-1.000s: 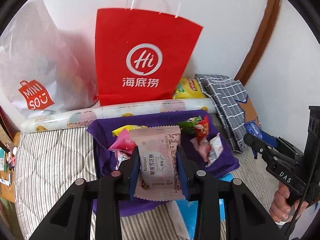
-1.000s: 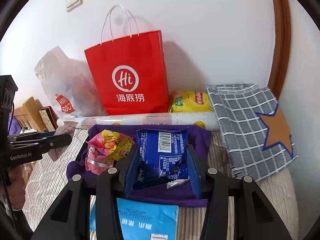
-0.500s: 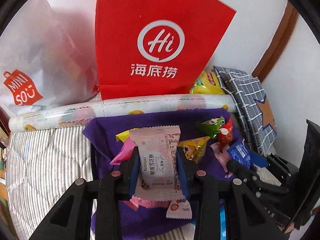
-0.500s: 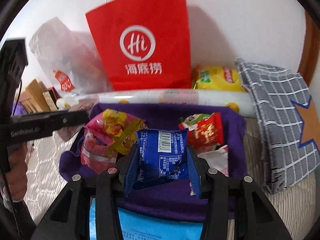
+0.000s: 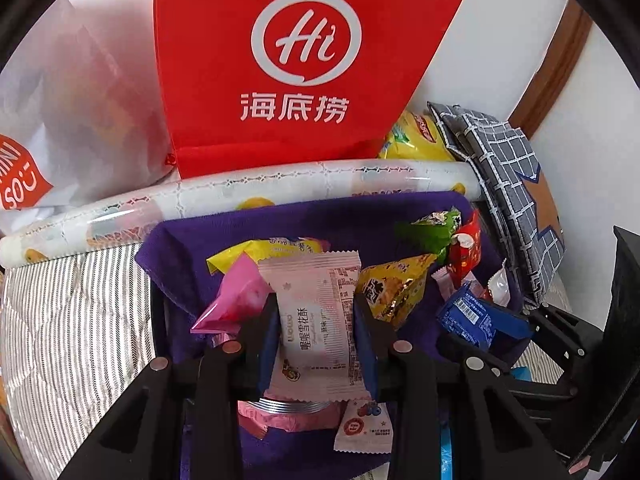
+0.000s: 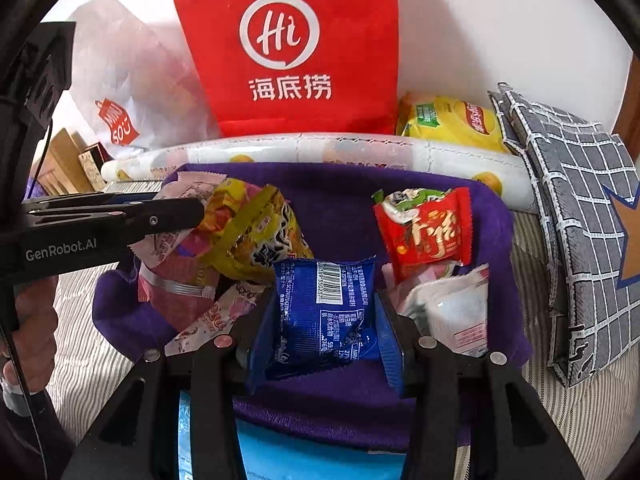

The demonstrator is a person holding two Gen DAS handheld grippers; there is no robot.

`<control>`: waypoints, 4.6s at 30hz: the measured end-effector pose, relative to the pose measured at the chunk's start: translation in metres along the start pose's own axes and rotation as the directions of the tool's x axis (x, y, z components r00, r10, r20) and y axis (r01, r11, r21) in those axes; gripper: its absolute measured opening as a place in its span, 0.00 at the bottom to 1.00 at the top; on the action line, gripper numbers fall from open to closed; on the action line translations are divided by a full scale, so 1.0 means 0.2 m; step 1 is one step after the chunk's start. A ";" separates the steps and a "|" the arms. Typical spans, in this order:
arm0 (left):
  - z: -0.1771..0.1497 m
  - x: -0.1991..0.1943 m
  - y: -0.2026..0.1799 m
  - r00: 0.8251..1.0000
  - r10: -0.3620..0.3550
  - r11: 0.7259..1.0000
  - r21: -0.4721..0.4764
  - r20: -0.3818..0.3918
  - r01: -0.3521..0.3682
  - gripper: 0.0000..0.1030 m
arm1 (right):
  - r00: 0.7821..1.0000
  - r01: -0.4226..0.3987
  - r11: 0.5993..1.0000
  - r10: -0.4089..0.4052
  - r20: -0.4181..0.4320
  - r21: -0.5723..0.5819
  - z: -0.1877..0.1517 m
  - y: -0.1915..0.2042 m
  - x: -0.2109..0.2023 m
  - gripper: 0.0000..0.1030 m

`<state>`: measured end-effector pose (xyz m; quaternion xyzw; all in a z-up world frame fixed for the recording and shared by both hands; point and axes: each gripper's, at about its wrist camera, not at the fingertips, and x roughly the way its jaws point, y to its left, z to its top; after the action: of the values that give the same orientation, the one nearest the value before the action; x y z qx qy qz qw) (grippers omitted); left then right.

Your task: Organize snacks

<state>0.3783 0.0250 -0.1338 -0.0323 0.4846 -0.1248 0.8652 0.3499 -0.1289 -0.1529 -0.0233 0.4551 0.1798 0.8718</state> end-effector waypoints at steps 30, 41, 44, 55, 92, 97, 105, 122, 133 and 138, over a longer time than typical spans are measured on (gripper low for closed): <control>0.01 -0.08 -0.04 1.000 -0.007 1.000 0.019 0.003 0.007 0.58 | 1.000 0.017 1.000 -0.017 -0.002 -0.004 -0.02 0.06 -0.13 0.55; -0.09 -0.41 -0.22 0.996 0.027 0.997 0.076 0.090 -0.033 0.70 | 0.989 0.103 0.989 -0.113 0.096 0.102 -0.08 0.05 -0.54 0.69; -0.17 -0.51 -0.28 0.992 0.050 0.994 0.091 0.113 -0.061 0.76 | 0.985 0.117 0.984 -0.133 0.114 0.136 -0.12 0.03 -0.64 0.72; -0.49 -0.86 -0.42 0.988 0.031 0.996 0.074 0.149 -0.043 0.90 | 0.961 0.181 0.962 -0.216 0.171 0.203 -0.35 0.05 -1.05 0.79; -1.17 -1.33 -0.64 0.942 0.109 0.992 0.027 0.318 -0.124 0.97 | 0.898 0.226 0.953 -0.285 0.335 0.204 -1.01 0.24 -1.66 1.00; -1.18 -1.33 -0.65 0.942 0.106 0.992 0.031 0.318 -0.122 0.97 | 0.896 0.233 0.951 -0.290 0.335 0.201 -1.03 0.25 -1.66 1.00; -1.18 -1.33 -0.66 0.942 0.110 0.992 0.031 0.316 -0.126 0.97 | 0.897 0.232 0.951 -0.290 0.334 0.204 -1.04 0.25 -1.66 1.00; -1.19 -1.33 -0.66 0.942 0.110 0.992 0.031 0.318 -0.126 0.97 | 0.897 0.232 0.950 -0.291 0.333 0.207 -1.05 0.24 -1.67 1.00; -1.19 -1.34 -0.66 0.941 0.113 0.991 0.030 0.320 -0.129 0.97 | 0.896 0.229 0.951 -0.289 0.337 0.207 -1.06 0.24 -1.67 1.00; -1.19 -1.34 -0.66 0.941 0.113 0.991 0.032 0.319 -0.129 0.97 | 0.896 0.230 0.951 -0.289 0.337 0.206 -1.06 0.25 -1.67 1.00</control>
<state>0.0177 -0.0206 -0.0137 0.0004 0.3372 -0.0773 0.9383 -0.0061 -0.2236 -0.0029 0.0202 0.2919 0.0255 0.9559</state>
